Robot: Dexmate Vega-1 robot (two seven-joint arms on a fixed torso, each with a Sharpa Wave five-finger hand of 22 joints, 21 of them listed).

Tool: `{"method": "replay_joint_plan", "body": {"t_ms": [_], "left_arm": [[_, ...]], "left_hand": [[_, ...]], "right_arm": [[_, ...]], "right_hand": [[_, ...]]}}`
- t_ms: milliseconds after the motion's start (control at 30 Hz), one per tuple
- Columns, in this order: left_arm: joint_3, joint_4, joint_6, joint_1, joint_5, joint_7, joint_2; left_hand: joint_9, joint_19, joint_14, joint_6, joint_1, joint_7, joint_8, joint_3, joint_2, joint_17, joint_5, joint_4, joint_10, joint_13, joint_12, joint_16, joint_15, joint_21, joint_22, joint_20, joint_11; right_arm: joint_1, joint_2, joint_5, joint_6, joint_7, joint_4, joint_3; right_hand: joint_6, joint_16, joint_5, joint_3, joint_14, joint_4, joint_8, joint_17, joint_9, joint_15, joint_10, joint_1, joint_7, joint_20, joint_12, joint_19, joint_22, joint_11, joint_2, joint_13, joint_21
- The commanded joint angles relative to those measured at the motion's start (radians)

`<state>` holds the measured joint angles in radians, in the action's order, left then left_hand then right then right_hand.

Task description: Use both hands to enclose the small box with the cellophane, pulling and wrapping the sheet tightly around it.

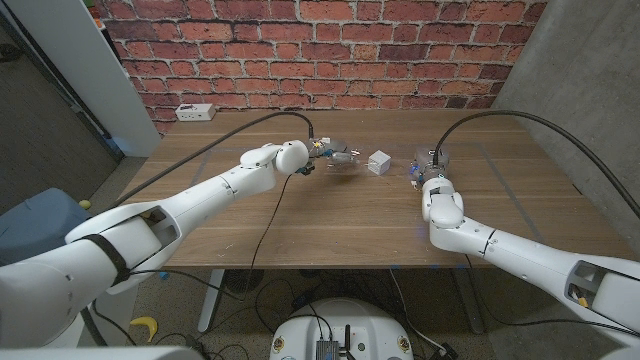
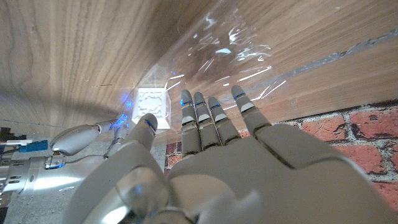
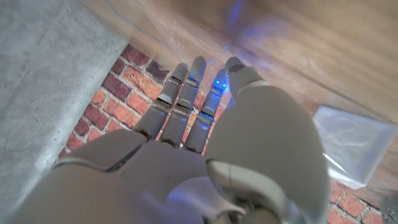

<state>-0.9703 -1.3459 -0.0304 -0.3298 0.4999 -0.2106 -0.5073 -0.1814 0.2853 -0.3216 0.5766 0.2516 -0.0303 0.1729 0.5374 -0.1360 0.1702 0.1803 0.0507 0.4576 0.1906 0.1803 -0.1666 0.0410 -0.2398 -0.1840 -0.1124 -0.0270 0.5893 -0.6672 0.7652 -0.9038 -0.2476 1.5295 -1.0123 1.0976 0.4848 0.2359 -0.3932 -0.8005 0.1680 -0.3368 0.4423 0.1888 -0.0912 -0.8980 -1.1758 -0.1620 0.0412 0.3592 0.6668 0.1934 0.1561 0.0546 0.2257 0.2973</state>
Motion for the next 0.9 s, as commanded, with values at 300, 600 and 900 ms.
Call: {"method": "replay_joint_plan", "body": {"t_ms": [300, 600, 900], "left_arm": [[0.015, -0.04, -0.004, -0.025, -0.005, -0.008, -0.03], [0.026, -0.049, -0.002, -0.038, -0.012, -0.006, -0.041], [0.032, -0.051, 0.007, -0.046, -0.018, -0.004, -0.045]], "left_hand": [[0.0, 0.005, 0.014, -0.01, -0.021, -0.008, 0.003, -0.004, 0.007, 0.0, -0.006, -0.009, -0.009, 0.001, 0.007, -0.006, 0.008, 0.004, -0.003, -0.004, 0.003], [0.001, 0.004, 0.024, -0.034, -0.034, -0.002, -0.001, -0.011, 0.022, 0.0, -0.006, -0.011, -0.023, 0.001, 0.006, -0.006, 0.01, 0.007, -0.003, -0.006, 0.002], [0.002, 0.002, 0.035, -0.06, -0.046, -0.001, -0.004, -0.015, 0.03, 0.0, -0.005, -0.013, -0.041, 0.001, 0.004, -0.005, 0.009, 0.01, -0.003, -0.008, -0.003]], "right_arm": [[-0.017, 0.069, 0.075, 0.297, -0.434, -0.204, 0.03], [-0.036, 0.062, 0.128, 0.365, -0.458, -0.193, 0.019], [-0.044, 0.077, 0.146, 0.438, -0.463, -0.191, 0.018]], "right_hand": [[0.02, -0.01, -0.004, 0.006, 0.008, 0.001, -0.004, 0.005, 0.001, -0.147, -0.017, -0.027, -0.002, 0.009, 0.004, 0.014, 0.005, 0.003, 0.003, 0.002, 0.012], [0.027, -0.035, -0.005, 0.008, 0.029, -0.006, 0.001, -0.002, 0.001, -0.147, -0.021, -0.026, -0.009, 0.016, -0.002, 0.008, 0.006, 0.013, 0.005, 0.0, 0.012], [0.028, -0.05, -0.006, 0.01, 0.036, -0.009, 0.007, -0.005, 0.001, -0.148, -0.025, -0.024, -0.011, 0.022, -0.006, 0.007, 0.005, 0.014, 0.006, 0.0, 0.014]]}}
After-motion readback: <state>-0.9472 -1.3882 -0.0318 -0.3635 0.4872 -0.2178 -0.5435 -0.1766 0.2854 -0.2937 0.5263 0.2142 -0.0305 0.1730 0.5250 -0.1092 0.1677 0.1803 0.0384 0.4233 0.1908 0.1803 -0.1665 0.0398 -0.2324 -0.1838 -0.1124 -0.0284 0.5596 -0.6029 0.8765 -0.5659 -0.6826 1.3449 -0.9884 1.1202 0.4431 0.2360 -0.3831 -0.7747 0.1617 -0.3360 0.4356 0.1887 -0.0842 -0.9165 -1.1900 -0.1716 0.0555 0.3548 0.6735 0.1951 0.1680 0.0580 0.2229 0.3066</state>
